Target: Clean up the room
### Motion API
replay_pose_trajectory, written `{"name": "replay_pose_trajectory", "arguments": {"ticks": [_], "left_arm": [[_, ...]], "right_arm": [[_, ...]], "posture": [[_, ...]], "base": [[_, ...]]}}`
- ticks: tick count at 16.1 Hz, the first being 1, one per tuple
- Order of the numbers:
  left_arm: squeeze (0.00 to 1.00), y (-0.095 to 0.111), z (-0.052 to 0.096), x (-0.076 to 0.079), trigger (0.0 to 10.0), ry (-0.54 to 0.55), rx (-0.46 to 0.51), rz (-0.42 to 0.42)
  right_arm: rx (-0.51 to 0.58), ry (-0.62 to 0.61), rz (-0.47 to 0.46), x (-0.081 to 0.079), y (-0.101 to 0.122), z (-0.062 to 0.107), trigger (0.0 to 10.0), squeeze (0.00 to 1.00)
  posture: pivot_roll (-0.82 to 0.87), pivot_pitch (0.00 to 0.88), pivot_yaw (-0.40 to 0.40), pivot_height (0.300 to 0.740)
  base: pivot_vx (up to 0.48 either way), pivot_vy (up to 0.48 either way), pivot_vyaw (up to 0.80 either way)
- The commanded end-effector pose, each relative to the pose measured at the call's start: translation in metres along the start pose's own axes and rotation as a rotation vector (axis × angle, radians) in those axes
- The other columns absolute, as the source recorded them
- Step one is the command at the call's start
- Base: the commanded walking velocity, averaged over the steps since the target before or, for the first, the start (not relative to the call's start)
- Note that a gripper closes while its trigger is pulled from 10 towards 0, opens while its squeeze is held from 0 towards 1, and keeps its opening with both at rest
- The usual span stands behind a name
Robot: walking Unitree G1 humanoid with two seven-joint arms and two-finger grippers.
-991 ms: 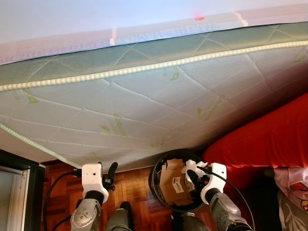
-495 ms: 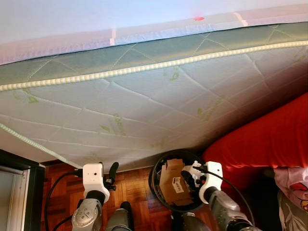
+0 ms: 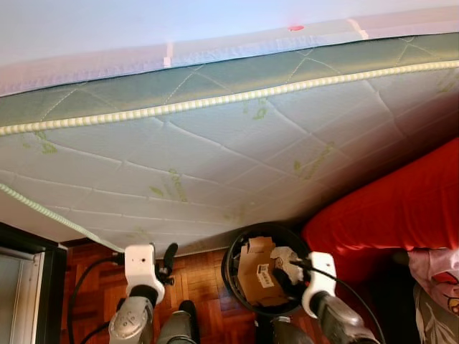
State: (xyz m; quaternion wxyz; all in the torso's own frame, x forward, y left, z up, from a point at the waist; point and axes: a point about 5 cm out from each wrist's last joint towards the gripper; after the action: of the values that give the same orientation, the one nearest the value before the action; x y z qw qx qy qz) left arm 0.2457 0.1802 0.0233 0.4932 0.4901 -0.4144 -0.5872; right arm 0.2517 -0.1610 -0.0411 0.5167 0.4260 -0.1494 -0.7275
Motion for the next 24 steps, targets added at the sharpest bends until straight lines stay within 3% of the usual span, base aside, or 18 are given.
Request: {"name": "replay_pose_trajectory", "arguments": {"ticks": [1, 4, 7, 13, 17, 20, 24], "left_arm": [[0.0, -0.02, 0.009, 0.002, 10.0, -0.016, -0.085, -0.004], [0.0, -0.039, 0.012, -0.005, 10.0, -0.002, -0.167, -0.011], [0.0, -0.044, 0.011, -0.009, 10.0, 0.005, -0.192, -0.014], [0.0, -0.075, 0.02, -0.018, 10.0, 0.027, -0.364, 0.006], [0.0, -0.089, 0.028, -0.021, 10.0, 0.069, -0.447, 0.039], [0.0, -0.1, 0.037, -0.015, 10.0, 0.062, -0.517, 0.044], [0.0, -0.109, 0.045, -0.012, 10.0, 0.051, -0.572, 0.037]], "right_arm": [[-0.016, -0.06, -0.016, 0.011, -0.013, 0.006, 10.0, 0.0], [0.071, -0.168, -0.06, 0.029, -0.001, 0.012, 10.0, 0.0], [0.074, -0.164, -0.053, 0.022, 0.0, 0.008, 10.0, 0.0], [0.126, -0.297, -0.089, 0.047, 0.001, 0.02, 10.0, 0.0], [0.101, -0.309, -0.058, 0.057, 0.002, 0.026, 10.0, 0.0], [0.059, -0.343, -0.051, 0.067, -0.008, 0.032, 10.0, 0.0], [0.033, -0.348, -0.064, 0.067, -0.019, 0.035, 10.0, 0.0]], "posture": [[0.14, 0.319, -0.027, 0.74], [0.12, 0.299, -0.033, 0.74], [0.11, 0.285, -0.033, 0.74], [0.1, 0.24, -0.019, 0.74], [0.1, 0.196, -0.042, 0.74], [0.1, 0.183, -0.046, 0.74], [0.1, 0.162, -0.035, 0.74]], "base": [[0.0, 0.0, 0.0], [0.0, 0.0, 0.0], [0.0, 0.0, 0.0], [0.0, 0.0, 0.0], [0.0, 0.0, 0.0], [0.0, 0.0, 0.0], [0.0, 0.0, 0.0]]}}
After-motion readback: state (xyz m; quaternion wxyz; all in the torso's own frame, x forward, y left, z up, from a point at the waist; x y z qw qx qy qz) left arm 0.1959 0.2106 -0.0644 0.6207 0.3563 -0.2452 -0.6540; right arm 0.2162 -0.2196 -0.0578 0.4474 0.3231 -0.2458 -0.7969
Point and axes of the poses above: a point about 5 cm out from each wrist's last joint towards the gripper, its own z axis pointing back from the gripper into the wrist, its own y axis along the axis of the wrist's last joint, x = y × z, and after that the axes turned 13 degrees about -z, right-handed
